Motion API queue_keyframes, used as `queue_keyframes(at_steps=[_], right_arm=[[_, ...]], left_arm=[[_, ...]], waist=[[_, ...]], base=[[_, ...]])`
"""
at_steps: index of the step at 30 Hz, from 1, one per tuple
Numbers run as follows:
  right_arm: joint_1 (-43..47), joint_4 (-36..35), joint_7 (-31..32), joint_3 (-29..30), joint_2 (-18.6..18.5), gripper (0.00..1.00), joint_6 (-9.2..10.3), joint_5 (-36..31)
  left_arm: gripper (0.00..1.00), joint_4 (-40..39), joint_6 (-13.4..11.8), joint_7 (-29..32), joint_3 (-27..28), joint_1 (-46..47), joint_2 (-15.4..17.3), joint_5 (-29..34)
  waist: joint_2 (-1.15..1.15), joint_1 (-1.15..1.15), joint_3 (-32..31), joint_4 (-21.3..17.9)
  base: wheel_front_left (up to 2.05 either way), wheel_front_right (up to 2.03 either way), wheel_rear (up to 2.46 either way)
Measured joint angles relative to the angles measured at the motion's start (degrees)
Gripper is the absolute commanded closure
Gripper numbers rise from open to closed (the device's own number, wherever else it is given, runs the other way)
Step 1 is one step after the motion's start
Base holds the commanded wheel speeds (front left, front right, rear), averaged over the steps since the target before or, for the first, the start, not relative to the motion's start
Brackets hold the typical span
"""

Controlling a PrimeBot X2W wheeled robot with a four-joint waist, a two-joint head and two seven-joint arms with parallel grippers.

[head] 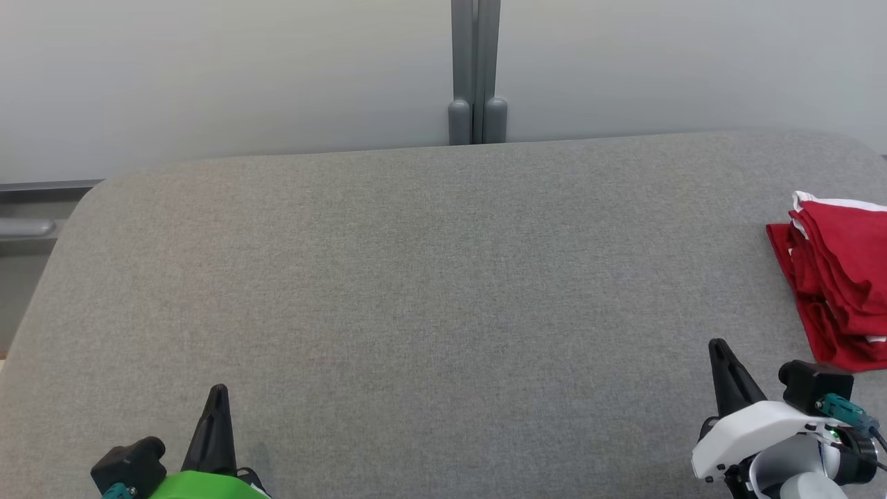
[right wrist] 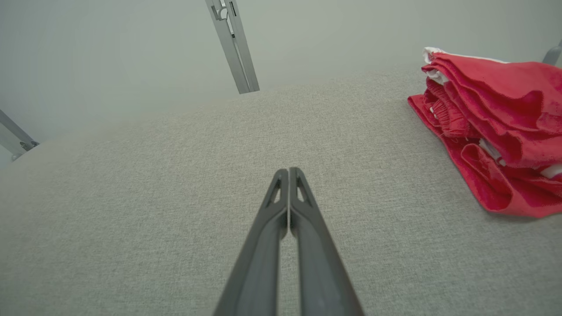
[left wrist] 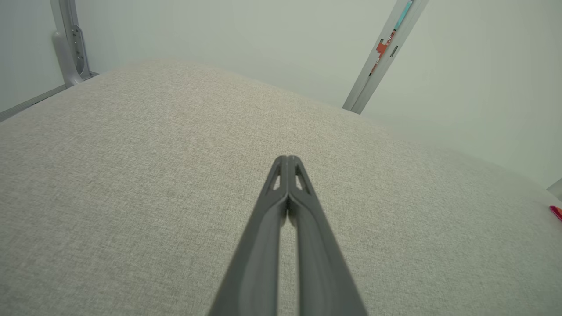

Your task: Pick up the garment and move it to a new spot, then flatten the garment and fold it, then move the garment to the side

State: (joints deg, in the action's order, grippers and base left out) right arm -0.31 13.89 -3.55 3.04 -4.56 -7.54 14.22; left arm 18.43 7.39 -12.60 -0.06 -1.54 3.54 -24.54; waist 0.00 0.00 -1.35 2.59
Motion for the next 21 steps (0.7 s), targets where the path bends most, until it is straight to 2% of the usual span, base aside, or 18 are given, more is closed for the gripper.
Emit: queue_keyframes(at_steps=[21], right_arm=[[-1.18,-0.07,2.53,0.70,0.37,1.00,0.00,21.20]], left_arm=[[1.00,-1.30,0.00,5.05,1.75,1.40,-0.26,-18.39]], waist=[[0.00,0.00,0.27,-0.46]], base=[[0.00,0.00,0.00]])
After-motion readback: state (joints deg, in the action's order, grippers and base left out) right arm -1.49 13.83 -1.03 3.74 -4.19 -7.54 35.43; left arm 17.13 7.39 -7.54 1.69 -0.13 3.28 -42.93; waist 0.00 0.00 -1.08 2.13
